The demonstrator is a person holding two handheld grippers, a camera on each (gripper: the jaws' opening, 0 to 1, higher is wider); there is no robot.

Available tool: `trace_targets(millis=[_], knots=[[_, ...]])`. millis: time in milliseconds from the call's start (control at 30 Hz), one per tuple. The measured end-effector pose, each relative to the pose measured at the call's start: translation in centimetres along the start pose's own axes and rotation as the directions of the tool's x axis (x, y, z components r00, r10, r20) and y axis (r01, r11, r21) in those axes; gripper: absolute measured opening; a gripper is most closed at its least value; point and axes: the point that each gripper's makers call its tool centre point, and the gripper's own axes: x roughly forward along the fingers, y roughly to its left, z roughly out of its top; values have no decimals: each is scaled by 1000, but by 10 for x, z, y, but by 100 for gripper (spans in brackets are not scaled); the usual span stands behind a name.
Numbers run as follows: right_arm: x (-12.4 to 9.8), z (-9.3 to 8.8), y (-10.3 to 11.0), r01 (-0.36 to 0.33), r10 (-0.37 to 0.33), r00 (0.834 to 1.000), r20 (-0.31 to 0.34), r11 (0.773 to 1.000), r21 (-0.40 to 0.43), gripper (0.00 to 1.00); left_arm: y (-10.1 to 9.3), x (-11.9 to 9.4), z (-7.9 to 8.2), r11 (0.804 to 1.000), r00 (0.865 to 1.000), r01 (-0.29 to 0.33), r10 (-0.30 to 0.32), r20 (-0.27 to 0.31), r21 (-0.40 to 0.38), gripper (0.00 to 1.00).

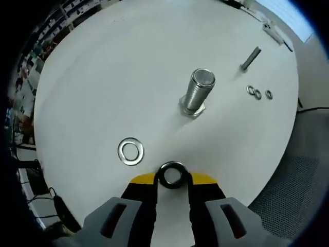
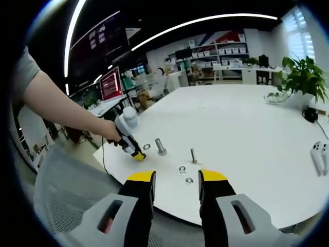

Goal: Place the washer onto the threaded stud by aligning its center hole with the stud, sliding it down to the base, and recovering from edge contact or off-axis alignment until the washer reaches the visible bottom stop.

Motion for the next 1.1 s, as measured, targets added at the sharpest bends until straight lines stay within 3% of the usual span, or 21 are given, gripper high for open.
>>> trace_targets(millis=[267,500,600,700,1100], knots=[[0,-1,1,-2,2,1000,-2,1000,-1,35,-2,0,0,997,999,17,-13,-43,81,27],[0,0,0,0,0,1000,0,1000,0,35,0,1,-1,998,999,10,-7,-48,61,26],[0,0,0,0,0,1000,1,1000,1,35,1,0,1,1000,999,1,-1,-33,15,24],[0,0,0,-1,1,1000,0,1000,-1,35,1,-2,1,999,1000,3,-2,-29,43,21],[0,-1,0,-1,1,1000,-4,1000,-2,35,1,-3,0,1000,1000,-16,16,10,14,19]])
